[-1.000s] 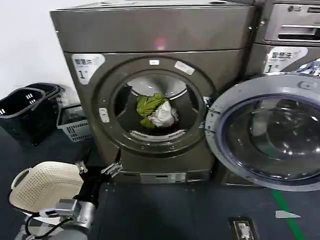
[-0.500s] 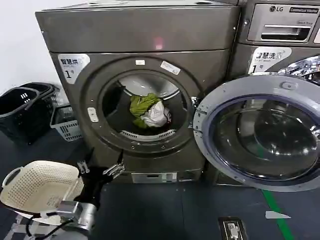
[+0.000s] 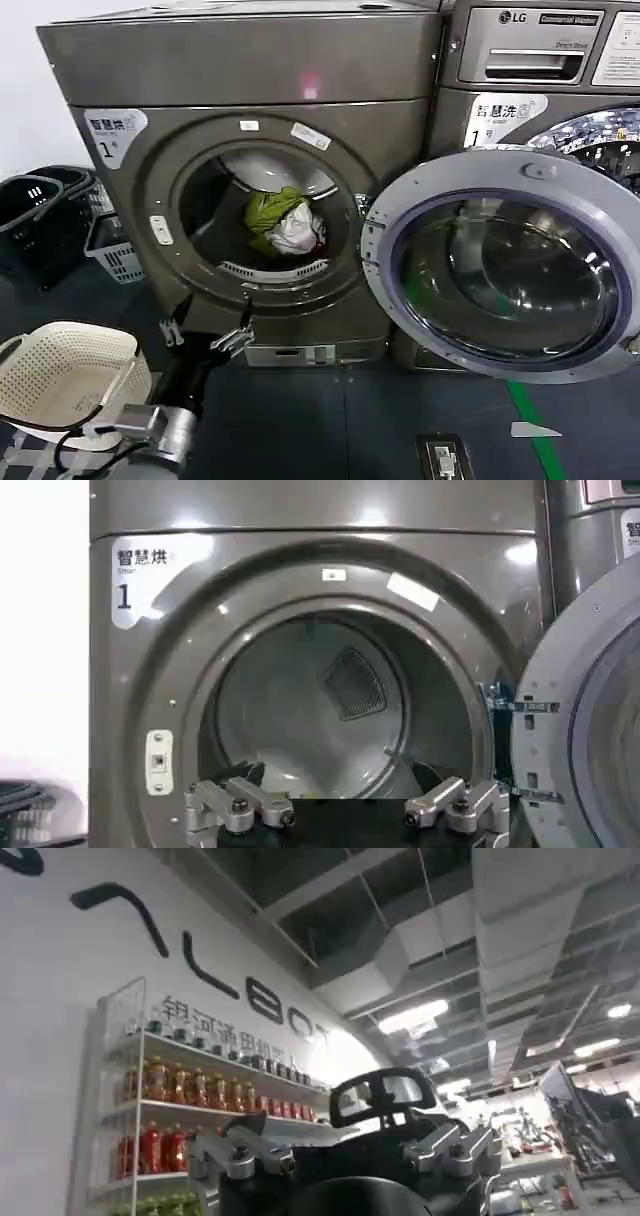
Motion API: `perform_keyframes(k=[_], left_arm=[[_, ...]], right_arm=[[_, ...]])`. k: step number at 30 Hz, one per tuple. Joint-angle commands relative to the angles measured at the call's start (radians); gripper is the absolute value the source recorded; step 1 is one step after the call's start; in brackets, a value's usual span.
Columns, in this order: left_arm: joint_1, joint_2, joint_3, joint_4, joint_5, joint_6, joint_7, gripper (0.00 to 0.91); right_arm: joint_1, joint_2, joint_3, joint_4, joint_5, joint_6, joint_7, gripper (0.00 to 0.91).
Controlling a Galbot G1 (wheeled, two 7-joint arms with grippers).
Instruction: Grasp the clothes from the dryer.
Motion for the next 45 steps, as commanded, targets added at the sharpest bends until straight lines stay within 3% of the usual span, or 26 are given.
perform_keyframes(k=[1, 12, 45], left_arm=[[0.000, -0.003, 0.004, 0.009, 0.012, -0.015, 0.004, 0.907], [-0.005, -0.008, 0.018, 0.020, 0.010, -0.019, 0.010, 0.907], [-0.014, -0.001, 0.023, 0.025, 0.005, -0.019, 0.008, 0.907]], right_arm=[[0.000, 0.001, -0.001, 0.002, 0.009, 0.025, -0.015, 0.907], [0.002, 0.013, -0.006, 0.024, 0.021, 0.035, -0.049, 0.907], [-0.003, 0.038, -0.016, 0.060, 0.029, 0.033, -0.053, 0.907]])
